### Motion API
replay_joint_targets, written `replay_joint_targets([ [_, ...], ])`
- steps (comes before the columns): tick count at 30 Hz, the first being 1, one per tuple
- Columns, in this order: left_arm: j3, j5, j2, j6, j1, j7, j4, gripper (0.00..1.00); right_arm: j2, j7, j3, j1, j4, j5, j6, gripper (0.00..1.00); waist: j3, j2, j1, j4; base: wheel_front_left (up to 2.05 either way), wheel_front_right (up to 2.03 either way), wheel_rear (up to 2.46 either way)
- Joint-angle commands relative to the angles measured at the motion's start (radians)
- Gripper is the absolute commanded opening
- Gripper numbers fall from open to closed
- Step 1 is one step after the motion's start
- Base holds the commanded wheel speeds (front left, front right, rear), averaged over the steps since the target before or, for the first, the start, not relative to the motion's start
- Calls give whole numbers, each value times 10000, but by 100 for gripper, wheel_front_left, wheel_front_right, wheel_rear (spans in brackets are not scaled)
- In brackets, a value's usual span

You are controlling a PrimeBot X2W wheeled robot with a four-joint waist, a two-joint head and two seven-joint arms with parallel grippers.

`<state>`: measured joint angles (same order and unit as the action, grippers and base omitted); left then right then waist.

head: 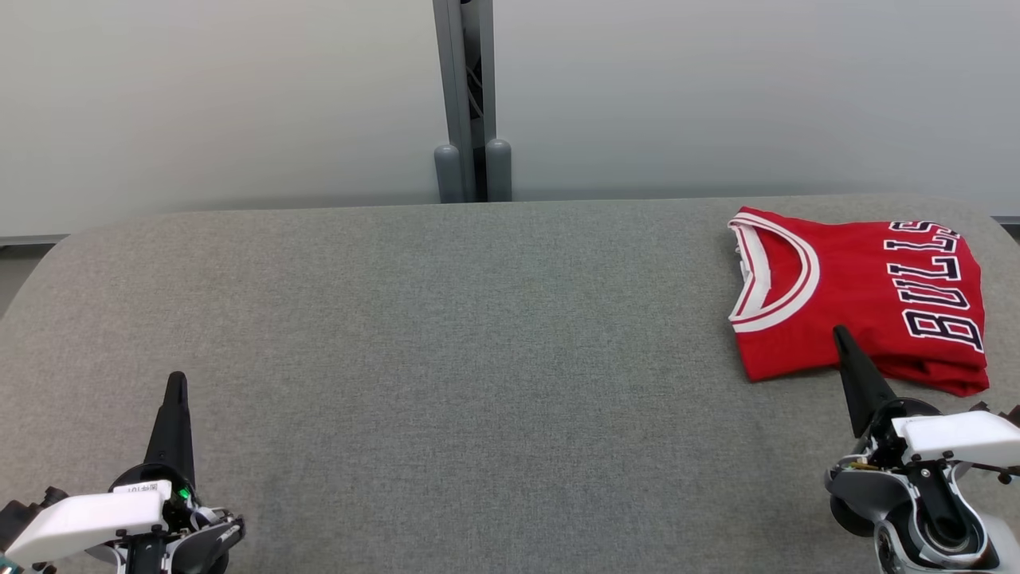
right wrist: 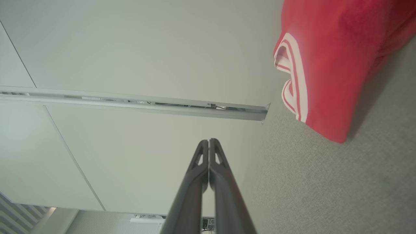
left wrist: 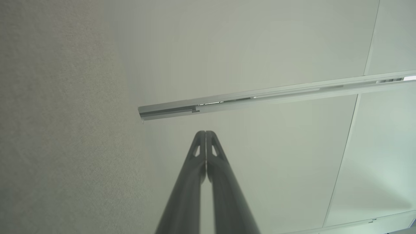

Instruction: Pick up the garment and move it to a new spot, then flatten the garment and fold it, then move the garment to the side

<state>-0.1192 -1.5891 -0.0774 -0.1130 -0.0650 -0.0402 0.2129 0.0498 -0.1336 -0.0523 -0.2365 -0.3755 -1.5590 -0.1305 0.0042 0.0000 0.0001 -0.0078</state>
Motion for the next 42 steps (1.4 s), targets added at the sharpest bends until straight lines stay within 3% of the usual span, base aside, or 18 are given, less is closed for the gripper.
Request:
replay_joint_targets([
  [1, -88, -127, -5, -86, -178, -29, 25, 0, 76, -74, -44, -103, -33, -155, -4, 0, -1, 0, -1, 11, 0, 0, 0],
  [8, -221, -478, 74, -231, -274, -141, 96, 0, 75, -147, -113, -143, -91, -591, -2, 0, -8, 0, -1, 78, 0, 0, 0],
  [42, -278, -401, 104, -233, -280, -186, 95, 0, 50, -169, -147, -131, -88, -524, -4, 0, -8, 0, -1, 84, 0, 0, 0],
])
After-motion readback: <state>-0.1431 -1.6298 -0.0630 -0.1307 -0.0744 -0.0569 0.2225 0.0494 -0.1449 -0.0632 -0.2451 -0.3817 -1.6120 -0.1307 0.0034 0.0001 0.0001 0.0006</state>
